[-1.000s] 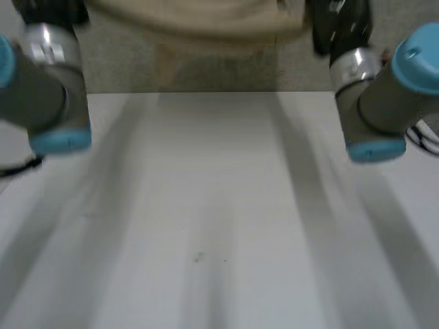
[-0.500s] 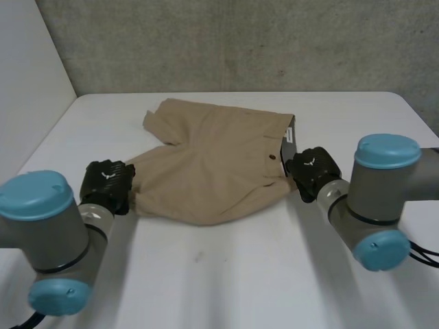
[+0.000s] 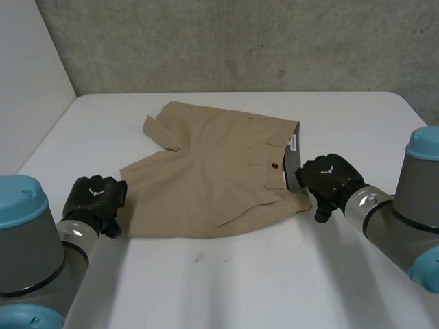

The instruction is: Fold the shorts.

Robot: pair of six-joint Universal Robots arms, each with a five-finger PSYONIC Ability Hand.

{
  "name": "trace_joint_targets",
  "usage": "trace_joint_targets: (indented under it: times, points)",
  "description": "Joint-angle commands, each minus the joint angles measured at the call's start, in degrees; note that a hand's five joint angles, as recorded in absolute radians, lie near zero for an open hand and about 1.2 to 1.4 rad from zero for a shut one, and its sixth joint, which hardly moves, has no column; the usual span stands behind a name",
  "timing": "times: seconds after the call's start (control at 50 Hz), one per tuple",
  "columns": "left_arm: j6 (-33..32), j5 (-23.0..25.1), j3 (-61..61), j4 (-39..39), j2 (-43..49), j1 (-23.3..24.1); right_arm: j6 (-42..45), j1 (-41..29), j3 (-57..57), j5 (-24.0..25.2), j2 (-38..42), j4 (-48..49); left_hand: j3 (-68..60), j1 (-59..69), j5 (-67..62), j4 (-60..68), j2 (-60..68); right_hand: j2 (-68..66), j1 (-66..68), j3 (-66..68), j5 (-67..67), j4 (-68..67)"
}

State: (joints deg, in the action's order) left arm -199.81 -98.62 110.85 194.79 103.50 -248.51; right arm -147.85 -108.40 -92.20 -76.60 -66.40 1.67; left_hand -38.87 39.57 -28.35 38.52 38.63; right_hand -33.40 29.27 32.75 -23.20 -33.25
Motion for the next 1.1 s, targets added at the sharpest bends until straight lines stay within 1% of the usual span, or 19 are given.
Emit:
trace_joint_targets:
  times: [0.02, 0.06, 0.12, 0.16, 0.24, 0.32, 0.46, 0.5, 0.54, 0.56, 0.58, 0.6, 0.64, 0.68, 0.76, 0.88, 0.96, 1.04, 1.1]
  points:
    - [0.0, 0.0, 0.4, 0.1, -0.5, -0.1, -0.4, 0.4, 3.3, 7.6, 1.0, -4.9, -4.0, 3.3, -4.5, 4.3, 4.2, -3.3, 7.4, 3.9, -3.5, -3.4]
    - [0.0, 0.0, 0.4, 0.1, -0.5, -0.1, -1.1, 0.4, 4.4, 8.6, 1.6, -5.0, -4.0, 3.3, -4.5, 4.3, 4.2, -3.6, 7.7, 4.2, -3.8, -3.7]
    - [0.0, 0.0, 0.5, 0.1, -0.4, -0.1, -4.7, 0.0, 7.7, 9.7, 4.8, -5.1, -4.1, 3.4, -4.7, 4.5, 4.4, -4.9, 9.1, 5.6, -5.1, -5.1]
    - [0.0, 0.0, 0.6, 0.1, -0.4, -0.2, -8.0, -0.1, 10.8, 9.8, 7.1, -5.2, -4.2, 3.4, -4.7, 4.5, 4.4, -7.1, 11.2, 7.8, -7.3, -7.3]
    - [0.0, 0.2, 0.7, 0.1, -0.4, -0.3, -9.8, -0.3, 14.4, 9.5, 10.8, -5.0, -4.2, 3.4, -4.7, 4.5, 4.4, -9.1, 13.3, 9.8, -9.3, -9.3]
    - [0.0, 0.3, 0.7, 0.1, -0.5, -0.3, -9.4, -0.4, 16.4, 9.2, 13.8, -5.1, -4.2, 3.4, -4.7, 4.5, 4.4, -10.0, 14.1, 10.6, -10.2, -10.1]
    - [0.0, 0.5, 0.8, 0.1, -0.4, -0.4, -6.0, -0.4, 16.1, 8.2, 15.2, -5.1, -4.0, 3.3, -4.5, 4.3, 4.2, -16.2, 20.3, 16.9, -16.4, -16.4]
    - [-0.1, 1.6, 0.7, 0.1, -0.4, -0.7, -5.1, -0.3, 15.7, 7.3, 15.0, -5.2, -4.0, 3.3, -4.5, 4.3, 4.2, -28.3, 32.4, 28.9, -28.5, -28.4]
    - [-0.1, 3.2, 0.7, 0.0, -0.3, -0.9, -4.7, -0.2, 15.4, 6.5, 14.5, -5.3, -3.8, 3.1, -4.3, 4.2, 4.1, -45.2, 49.4, 45.9, -45.4, -45.4]
    - [-0.1, 4.0, 0.7, 0.0, -0.1, -1.2, -4.7, -0.1, 14.9, 5.9, 13.8, -5.3, -3.5, 2.8, -4.0, 3.8, 3.7, -46.6, 50.7, 47.2, -46.8, -46.7]
    - [-0.1, 6.0, 0.8, -0.2, 0.0, -1.9, -4.7, 0.0, 14.5, 5.6, 13.3, -5.3, -2.1, 1.4, -2.7, 2.5, 2.4, -46.6, 50.7, 47.2, -46.8, -46.8]
    - [-0.1, 6.9, 0.8, -0.5, 0.0, -2.2, -4.9, 0.0, 13.8, 5.3, 12.4, -5.3, -1.0, 0.3, -1.5, 1.3, 1.2, -46.6, 50.7, 47.2, -46.8, -46.8]
    - [-0.1, 9.8, 0.9, -1.2, 0.2, -3.6, -5.3, 0.3, 11.9, 5.2, 10.2, -5.2, 7.1, -7.8, 6.6, -6.7, -6.8, -46.6, 50.7, 47.2, -46.8, -46.8]
    - [-0.1, 11.9, 0.9, -1.7, 0.3, -4.6, -5.6, 0.4, 9.2, 5.3, 8.1, -5.0, 11.5, -12.2, 11.0, -11.1, -11.2, -46.6, 50.7, 47.2, -46.8, -46.8]
    - [0.0, 13.4, 0.7, -2.0, 0.6, -5.7, -6.1, 0.3, 6.4, 5.1, 6.6, -4.7, 11.8, -12.5, 11.3, -11.5, -11.6, -46.6, 50.7, 47.2, -46.8, -46.8]
    - [-0.2, 13.5, 0.8, -2.0, 1.5, -5.7, -10.3, 0.3, 4.5, 3.2, 6.5, -4.7, 11.2, -11.9, 10.6, -10.8, -10.9, -46.6, 50.7, 47.2, -46.8, -46.8]
    - [-0.3, 13.5, 0.9, -2.0, 2.5, -5.5, -11.1, 0.2, 4.2, 1.2, 6.4, -4.7, 11.0, -11.7, 10.5, -10.6, -10.8, -46.6, 50.7, 47.2, -46.8, -46.8]
    - [-0.4, 13.5, 0.8, -2.0, 3.5, -5.3, -11.1, 0.3, 4.3, 0.3, 6.3, -4.7, 10.3, -11.0, 9.8, -10.0, -10.1, -46.6, 50.7, 47.2, -46.8, -46.8]
    - [-0.5, 13.2, 0.6, -1.8, 4.2, -5.3, -11.2, 0.3, 4.2, 0.2, 6.3, -4.6, 4.5, -5.2, 3.9, -4.1, -4.2, -46.6, 50.7, 47.2, -46.8, -46.8]
